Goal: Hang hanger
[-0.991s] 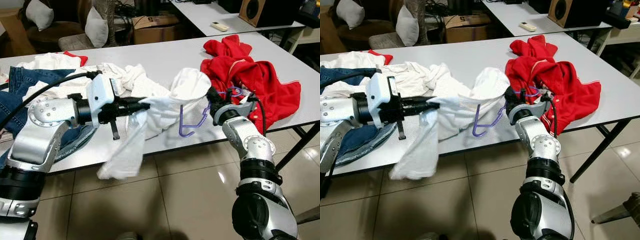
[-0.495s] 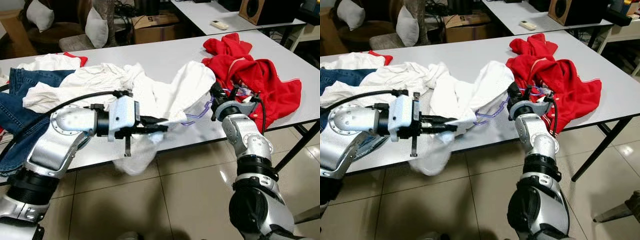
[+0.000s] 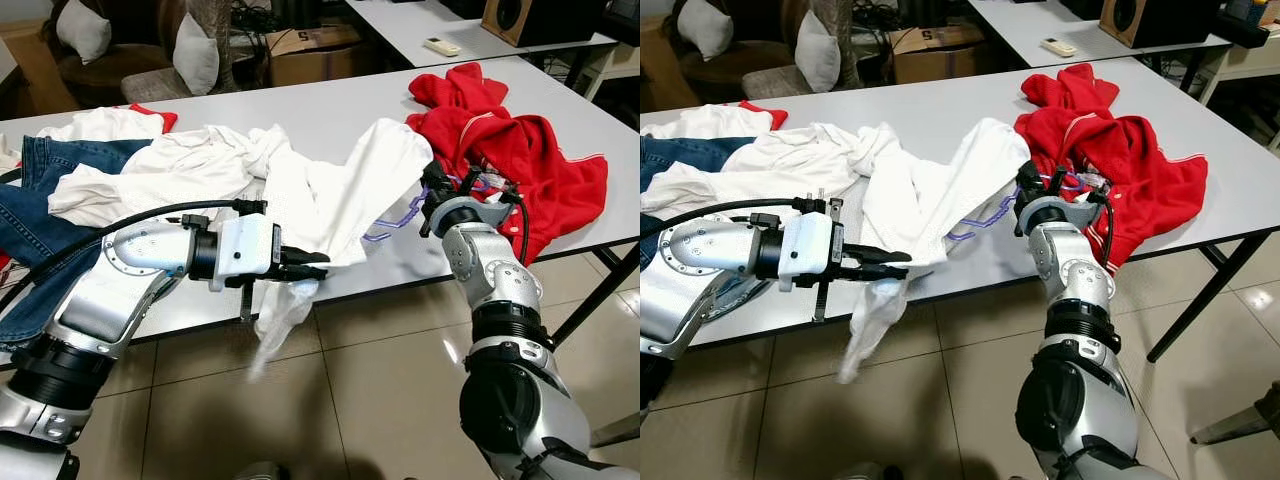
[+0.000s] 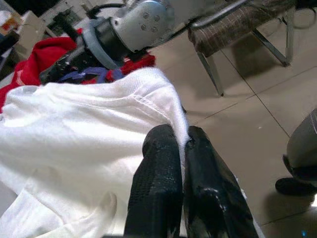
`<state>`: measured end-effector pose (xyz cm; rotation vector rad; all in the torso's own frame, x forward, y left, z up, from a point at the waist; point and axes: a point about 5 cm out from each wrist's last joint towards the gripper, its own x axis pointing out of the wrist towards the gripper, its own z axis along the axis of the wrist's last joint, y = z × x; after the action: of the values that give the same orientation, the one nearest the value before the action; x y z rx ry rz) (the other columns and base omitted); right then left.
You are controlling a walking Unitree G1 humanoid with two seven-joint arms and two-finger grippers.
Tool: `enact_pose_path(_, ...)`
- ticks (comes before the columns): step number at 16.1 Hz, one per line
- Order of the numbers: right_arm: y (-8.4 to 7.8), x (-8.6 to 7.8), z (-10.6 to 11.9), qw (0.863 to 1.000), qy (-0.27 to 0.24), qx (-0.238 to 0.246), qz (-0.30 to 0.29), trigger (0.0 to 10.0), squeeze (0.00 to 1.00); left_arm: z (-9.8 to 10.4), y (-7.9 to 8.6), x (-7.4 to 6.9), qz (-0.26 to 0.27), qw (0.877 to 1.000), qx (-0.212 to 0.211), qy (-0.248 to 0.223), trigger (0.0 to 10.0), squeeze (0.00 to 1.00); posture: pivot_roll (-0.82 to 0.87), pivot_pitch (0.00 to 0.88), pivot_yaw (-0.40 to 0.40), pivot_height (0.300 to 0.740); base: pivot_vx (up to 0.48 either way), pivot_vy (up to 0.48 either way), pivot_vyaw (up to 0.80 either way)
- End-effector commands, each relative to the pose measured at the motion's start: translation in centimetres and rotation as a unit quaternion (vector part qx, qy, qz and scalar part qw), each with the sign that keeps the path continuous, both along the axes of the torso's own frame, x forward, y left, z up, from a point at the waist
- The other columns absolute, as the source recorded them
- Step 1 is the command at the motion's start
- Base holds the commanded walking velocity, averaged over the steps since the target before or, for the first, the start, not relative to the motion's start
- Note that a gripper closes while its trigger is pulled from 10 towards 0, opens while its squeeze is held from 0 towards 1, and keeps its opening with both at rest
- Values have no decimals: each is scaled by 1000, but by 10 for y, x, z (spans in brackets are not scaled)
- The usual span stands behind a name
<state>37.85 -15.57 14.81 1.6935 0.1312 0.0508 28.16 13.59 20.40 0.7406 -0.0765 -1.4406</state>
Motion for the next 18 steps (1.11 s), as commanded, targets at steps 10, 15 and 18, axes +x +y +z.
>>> enact_pose_path(10, 9, 3, -3, 1000, 4, -22, 18, 10000, 0, 16, -7, 7, -10, 998, -19, -51, 0, 0, -19, 0, 81, 740, 0, 0, 0)
enact_pose_path(15, 16, 2, -11, 999, 15, -28, 25, 10000, 0, 36, -19, 8, -29, 995, -47, -86, 0, 0, -12, 0, 89, 740, 0, 0, 0)
enact_pose_path(18, 32, 3, -9, 999, 12, -27, 44, 10000, 0, 37, -40, 2, -75, 992, -53, -88, 0, 0, -5, 0, 95, 740, 0, 0, 0)
